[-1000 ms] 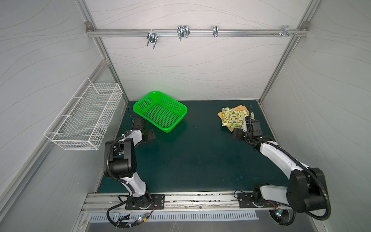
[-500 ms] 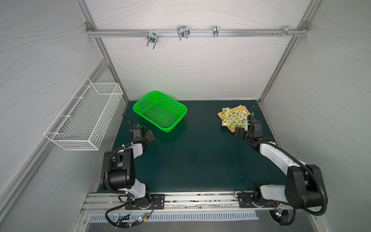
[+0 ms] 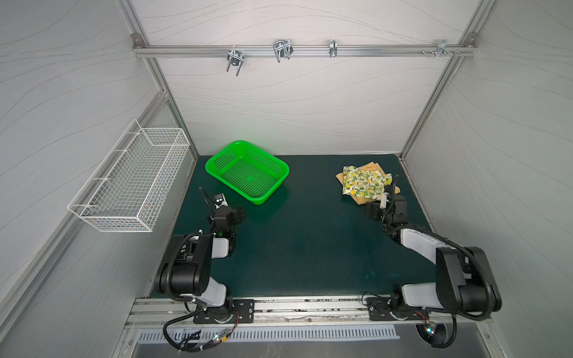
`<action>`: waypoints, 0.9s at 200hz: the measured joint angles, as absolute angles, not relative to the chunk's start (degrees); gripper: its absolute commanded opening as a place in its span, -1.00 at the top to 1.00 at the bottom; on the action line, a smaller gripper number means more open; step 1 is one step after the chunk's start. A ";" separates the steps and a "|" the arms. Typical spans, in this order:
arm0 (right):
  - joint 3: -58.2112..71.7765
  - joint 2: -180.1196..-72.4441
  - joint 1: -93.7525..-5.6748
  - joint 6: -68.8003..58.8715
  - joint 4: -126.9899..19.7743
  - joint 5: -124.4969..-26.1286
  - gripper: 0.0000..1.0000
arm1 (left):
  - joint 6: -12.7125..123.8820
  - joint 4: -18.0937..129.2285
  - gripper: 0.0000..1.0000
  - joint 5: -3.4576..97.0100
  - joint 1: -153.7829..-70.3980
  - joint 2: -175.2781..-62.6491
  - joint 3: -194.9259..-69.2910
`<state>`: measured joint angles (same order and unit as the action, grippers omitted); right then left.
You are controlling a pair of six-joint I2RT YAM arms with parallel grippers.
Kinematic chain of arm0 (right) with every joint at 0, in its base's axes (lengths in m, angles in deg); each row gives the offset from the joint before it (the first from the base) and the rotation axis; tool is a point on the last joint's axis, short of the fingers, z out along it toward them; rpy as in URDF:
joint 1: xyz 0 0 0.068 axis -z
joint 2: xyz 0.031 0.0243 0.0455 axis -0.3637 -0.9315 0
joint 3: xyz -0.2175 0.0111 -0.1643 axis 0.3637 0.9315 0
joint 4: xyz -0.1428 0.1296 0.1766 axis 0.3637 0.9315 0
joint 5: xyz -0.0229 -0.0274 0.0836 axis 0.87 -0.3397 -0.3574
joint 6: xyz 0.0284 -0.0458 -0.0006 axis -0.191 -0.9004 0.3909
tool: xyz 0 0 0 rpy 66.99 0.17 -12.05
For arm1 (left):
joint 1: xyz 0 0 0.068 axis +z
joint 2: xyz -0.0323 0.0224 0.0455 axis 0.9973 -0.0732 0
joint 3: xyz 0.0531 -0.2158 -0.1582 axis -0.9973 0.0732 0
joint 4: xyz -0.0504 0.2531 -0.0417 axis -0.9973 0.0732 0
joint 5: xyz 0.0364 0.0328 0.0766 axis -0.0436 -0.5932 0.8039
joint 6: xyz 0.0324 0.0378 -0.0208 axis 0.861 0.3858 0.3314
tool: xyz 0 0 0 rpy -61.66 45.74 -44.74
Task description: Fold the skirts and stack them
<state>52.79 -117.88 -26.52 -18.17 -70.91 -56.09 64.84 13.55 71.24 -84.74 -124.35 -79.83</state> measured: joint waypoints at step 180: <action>58.28 -128.21 -27.11 -21.19 -96.05 -59.70 -0.99 | 66.24 11.87 -0.98 72.73 -85.13 -125.07 -81.69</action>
